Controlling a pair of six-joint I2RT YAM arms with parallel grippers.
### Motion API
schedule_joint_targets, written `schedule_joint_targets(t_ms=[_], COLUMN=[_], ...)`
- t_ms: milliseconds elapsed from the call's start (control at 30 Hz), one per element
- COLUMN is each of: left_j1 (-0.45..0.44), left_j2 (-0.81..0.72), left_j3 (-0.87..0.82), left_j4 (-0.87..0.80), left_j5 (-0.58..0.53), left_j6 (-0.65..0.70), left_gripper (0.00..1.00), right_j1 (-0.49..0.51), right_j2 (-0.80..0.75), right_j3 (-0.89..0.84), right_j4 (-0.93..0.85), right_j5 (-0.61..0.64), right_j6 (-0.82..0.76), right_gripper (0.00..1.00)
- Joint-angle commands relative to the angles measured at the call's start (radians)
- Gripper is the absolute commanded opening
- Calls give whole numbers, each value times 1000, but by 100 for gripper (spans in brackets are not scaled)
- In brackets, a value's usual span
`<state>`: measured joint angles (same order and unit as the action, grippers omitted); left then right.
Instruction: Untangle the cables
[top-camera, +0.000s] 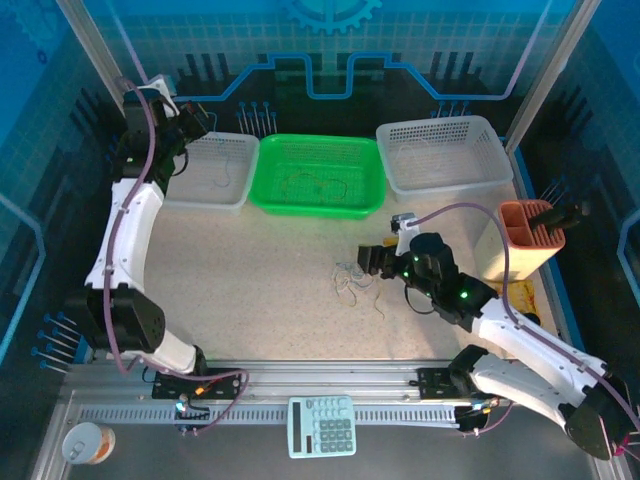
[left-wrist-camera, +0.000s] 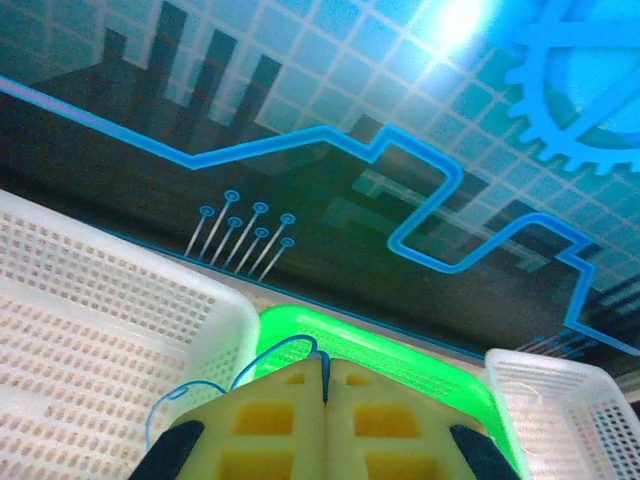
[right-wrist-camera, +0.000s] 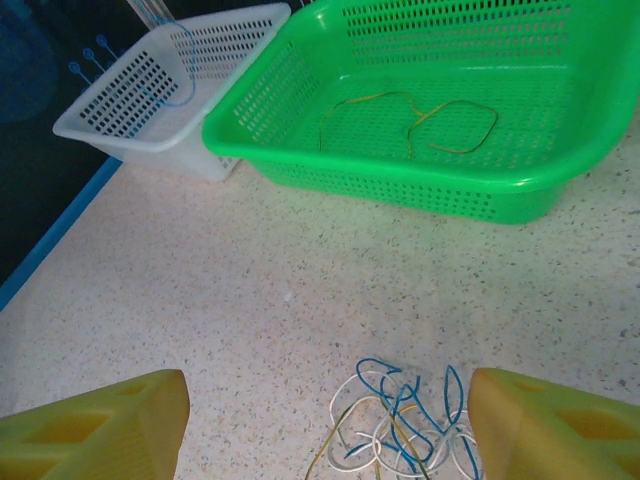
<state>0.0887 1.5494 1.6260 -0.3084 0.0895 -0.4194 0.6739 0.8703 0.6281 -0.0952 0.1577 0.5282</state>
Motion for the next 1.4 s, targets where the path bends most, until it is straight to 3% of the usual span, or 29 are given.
schedule_joint_targets(t_ms=[0, 200, 267, 367, 433, 533, 800, 833, 1033, 1367], left_j1=[29, 41, 45, 55, 68, 84, 94, 92, 55, -231], left_j2=[48, 137, 165, 208, 232, 228, 138, 123, -41, -416], left_j3=[56, 50, 41, 40, 59, 80, 102, 94, -87, -568], left_j4=[5, -34, -46, -66, -95, -108, -95, -88, -10, 71], left_j5=[-20, -21, -8, 22, 42, 60, 160, 185, 281, 178], left_j6=[5, 24, 25, 23, 7, -14, -47, -58, -123, -156], left_gripper=[0, 0, 7, 26, 48, 71, 92, 99, 99, 99], right_j1=[-18, -24, -25, -25, -25, -25, -26, -26, -25, -91], right_j2=[-47, -107, -119, -128, -129, -134, -127, -123, -77, 60], right_j3=[-13, -39, -43, -43, -37, -31, -39, -41, -57, -65], right_j4=[-67, -101, -108, -123, -136, -151, -143, -144, -163, -236], right_j5=[26, 38, 40, 41, 43, 46, 47, 46, 52, 13], right_j6=[9, 30, 35, 36, 36, 35, 42, 44, 48, 77], right_gripper=[75, 75, 75, 75, 75, 75, 75, 74, 73, 66])
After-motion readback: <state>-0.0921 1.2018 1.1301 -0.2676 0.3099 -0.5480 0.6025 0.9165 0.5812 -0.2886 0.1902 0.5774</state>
